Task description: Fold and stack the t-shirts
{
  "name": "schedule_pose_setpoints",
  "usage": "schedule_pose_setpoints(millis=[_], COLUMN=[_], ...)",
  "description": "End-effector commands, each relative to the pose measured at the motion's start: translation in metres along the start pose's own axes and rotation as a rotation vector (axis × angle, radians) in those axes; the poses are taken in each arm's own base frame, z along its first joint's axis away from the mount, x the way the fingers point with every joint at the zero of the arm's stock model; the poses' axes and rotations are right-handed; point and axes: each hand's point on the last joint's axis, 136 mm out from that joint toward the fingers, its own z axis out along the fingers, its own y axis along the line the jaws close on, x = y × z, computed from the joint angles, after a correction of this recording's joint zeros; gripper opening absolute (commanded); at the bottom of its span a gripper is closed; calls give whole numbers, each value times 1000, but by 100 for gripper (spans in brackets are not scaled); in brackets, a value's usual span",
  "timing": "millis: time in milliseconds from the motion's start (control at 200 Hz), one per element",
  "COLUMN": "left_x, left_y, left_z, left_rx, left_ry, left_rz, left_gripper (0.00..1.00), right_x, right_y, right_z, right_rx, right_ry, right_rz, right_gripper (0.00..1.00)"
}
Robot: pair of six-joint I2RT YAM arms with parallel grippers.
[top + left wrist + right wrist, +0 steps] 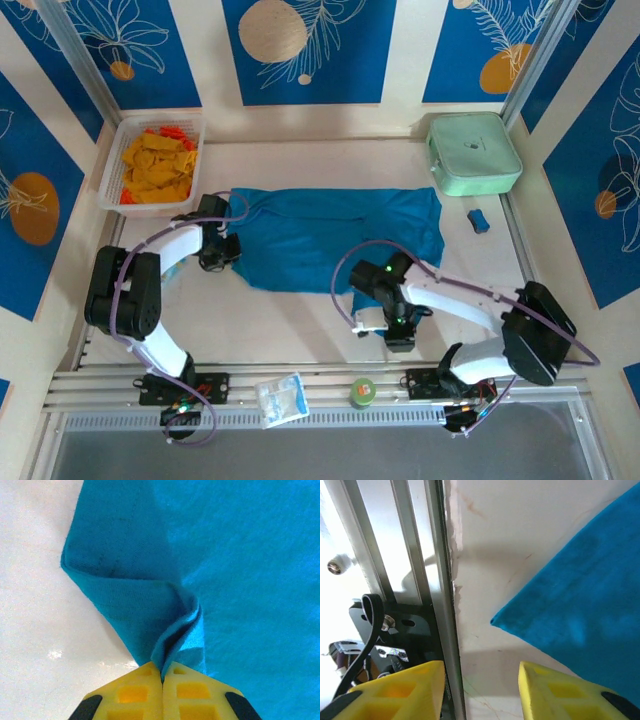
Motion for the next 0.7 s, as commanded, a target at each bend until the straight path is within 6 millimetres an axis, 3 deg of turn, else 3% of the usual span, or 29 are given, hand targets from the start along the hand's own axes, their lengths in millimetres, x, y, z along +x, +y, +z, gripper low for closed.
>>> schedule_pose_setpoints(millis=[0, 215, 615, 695], left_x=[5, 5, 12, 13], left_y=[-1, -1, 0, 0], left_z=[0, -13, -29, -31], left_rx=[11, 12, 37, 38], left_ry=[17, -5, -34, -35], left_rz=[32, 46, 57, 60], left_gripper=[0, 0, 0, 0], right_x=[-3, -2, -13, -14], right_y=[-8, -13, -17, -17], right_z=[8, 31, 52, 56], right_rx=[81, 134, 72, 65], right_ry=[-47, -60, -11, 17], right_rz=[-82, -132, -93, -93], right_gripper=[40, 39, 40, 36])
